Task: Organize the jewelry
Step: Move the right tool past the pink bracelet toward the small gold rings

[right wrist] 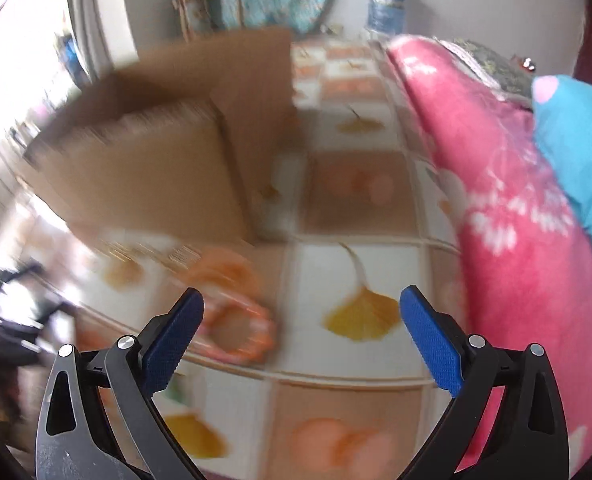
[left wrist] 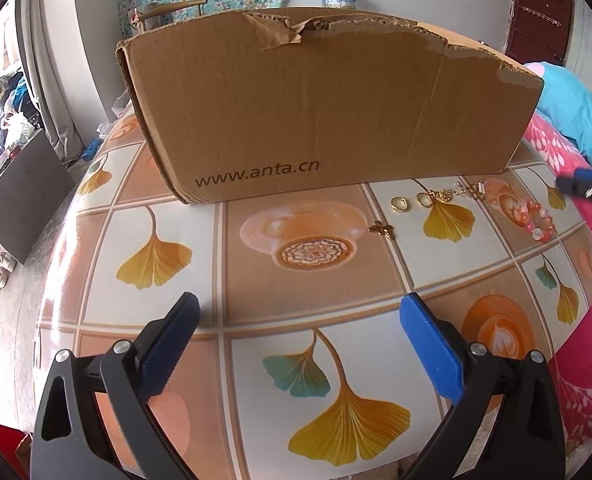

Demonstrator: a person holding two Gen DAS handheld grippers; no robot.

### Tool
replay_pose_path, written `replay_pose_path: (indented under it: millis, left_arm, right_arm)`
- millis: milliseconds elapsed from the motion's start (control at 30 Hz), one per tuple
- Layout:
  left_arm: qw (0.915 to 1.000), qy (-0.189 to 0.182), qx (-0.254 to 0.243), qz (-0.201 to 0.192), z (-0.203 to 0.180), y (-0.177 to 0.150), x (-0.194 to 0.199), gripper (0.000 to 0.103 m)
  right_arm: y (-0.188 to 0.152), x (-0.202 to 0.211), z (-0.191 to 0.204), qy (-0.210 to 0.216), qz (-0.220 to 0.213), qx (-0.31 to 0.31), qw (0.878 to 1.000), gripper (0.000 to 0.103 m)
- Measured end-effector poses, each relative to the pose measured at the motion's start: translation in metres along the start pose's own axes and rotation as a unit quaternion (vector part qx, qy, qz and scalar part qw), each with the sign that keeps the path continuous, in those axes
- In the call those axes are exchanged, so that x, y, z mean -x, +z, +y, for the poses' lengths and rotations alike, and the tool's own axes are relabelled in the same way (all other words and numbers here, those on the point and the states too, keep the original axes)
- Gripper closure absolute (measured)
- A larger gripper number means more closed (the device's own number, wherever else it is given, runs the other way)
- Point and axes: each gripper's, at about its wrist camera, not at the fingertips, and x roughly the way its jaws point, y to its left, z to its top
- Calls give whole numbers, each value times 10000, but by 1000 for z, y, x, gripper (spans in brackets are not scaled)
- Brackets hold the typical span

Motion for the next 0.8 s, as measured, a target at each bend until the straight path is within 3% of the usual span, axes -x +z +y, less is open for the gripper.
replay_pose_path:
  millis: [100, 200, 400, 567, 667, 800]
  left_arm:
    - [10000, 5, 17, 31, 0, 0, 0, 4]
    - [10000, 4, 19, -30, 0, -1, 1, 4]
    - [9999, -77, -80, 57, 1, 1, 0, 4]
    - [9996, -193, -222, 9, 4, 0, 1, 4]
    - [9993, -246, -280, -41, 6, -2, 3, 4]
    - [9983, -378, -441, -82, 7, -4, 3, 4]
  right_arm:
    - [5, 9, 23, 656, -247, 41, 9975, 9]
    - [2, -2, 50, 1086, -121, 331, 9935, 14]
    - [-5, -36, 86, 1215, 366, 753, 9891, 51]
    - [-8, -46, 99, 1095, 440, 898, 9889, 56]
    - [-18, -46, 111, 955, 448, 996, 9894, 68]
    - [-21, -46, 121, 744, 399, 1222, 9889, 68]
